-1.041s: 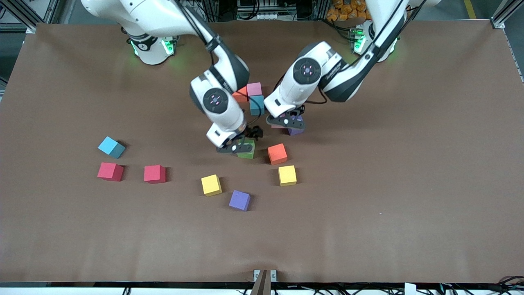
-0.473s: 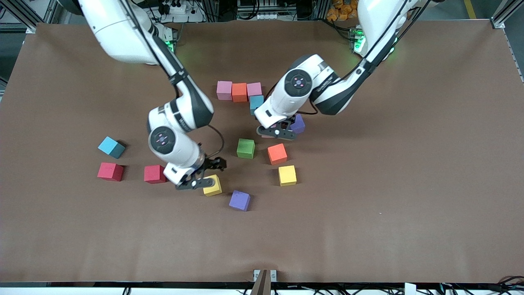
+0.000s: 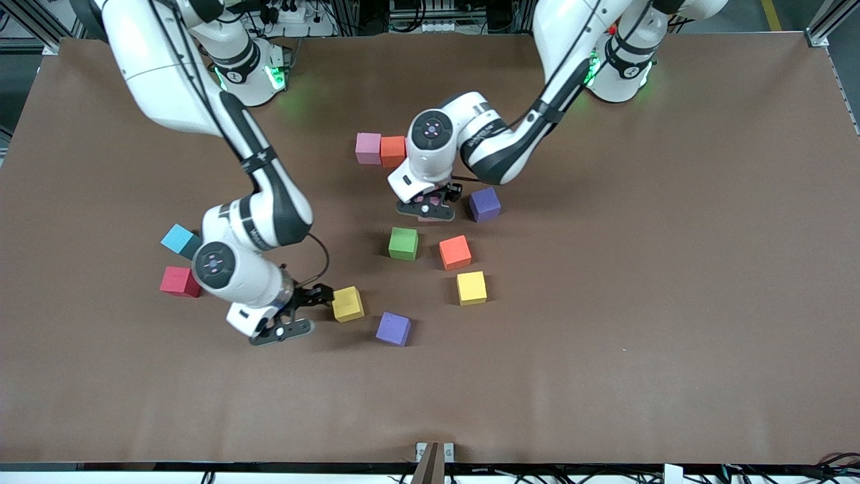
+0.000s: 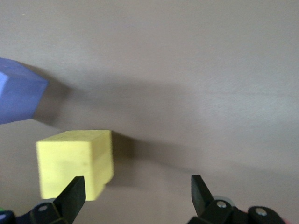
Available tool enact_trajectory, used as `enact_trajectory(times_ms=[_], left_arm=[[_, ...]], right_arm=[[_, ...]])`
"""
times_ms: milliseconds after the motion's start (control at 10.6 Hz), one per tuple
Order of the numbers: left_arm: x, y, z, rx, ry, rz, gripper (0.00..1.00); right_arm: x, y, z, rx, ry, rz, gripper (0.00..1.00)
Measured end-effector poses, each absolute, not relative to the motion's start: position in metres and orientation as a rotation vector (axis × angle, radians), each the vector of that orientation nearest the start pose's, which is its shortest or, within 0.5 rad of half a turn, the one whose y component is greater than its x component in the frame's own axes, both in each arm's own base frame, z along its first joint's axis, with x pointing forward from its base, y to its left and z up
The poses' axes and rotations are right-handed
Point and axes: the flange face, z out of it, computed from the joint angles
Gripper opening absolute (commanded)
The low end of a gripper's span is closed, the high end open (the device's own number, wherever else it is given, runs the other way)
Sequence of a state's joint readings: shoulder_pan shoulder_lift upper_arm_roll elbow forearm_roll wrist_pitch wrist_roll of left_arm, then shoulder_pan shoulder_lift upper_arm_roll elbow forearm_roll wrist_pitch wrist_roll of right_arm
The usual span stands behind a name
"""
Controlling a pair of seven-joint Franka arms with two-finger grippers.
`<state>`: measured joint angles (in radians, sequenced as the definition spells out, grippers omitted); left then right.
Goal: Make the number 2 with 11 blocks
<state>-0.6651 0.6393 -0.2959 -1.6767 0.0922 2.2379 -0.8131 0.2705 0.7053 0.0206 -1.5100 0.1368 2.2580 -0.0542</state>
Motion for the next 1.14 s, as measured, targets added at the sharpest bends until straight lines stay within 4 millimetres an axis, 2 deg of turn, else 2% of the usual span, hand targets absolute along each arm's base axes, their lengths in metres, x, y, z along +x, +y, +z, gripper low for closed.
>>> enact_trajectory(times_ms=[95,378,1135], left_arm=[[0.404,-0.54,0.236,-3.151,0.232,0.182,0.0],[0.41,-0.536,0.232,-3.147,0.195,0.183,0.0],[0.389,-0.547,0.203,-3.156,0.231,0.18,0.0]], right_arm=[[0.688,0.202,0.253,-2.99,-0.399,-0.044,1.0],[0.685,0.212,0.249,-2.981,-0.423,-0.033,1.0],[0.684,0.216,0.247,-2.978,-0.435,-0.03,1.0]])
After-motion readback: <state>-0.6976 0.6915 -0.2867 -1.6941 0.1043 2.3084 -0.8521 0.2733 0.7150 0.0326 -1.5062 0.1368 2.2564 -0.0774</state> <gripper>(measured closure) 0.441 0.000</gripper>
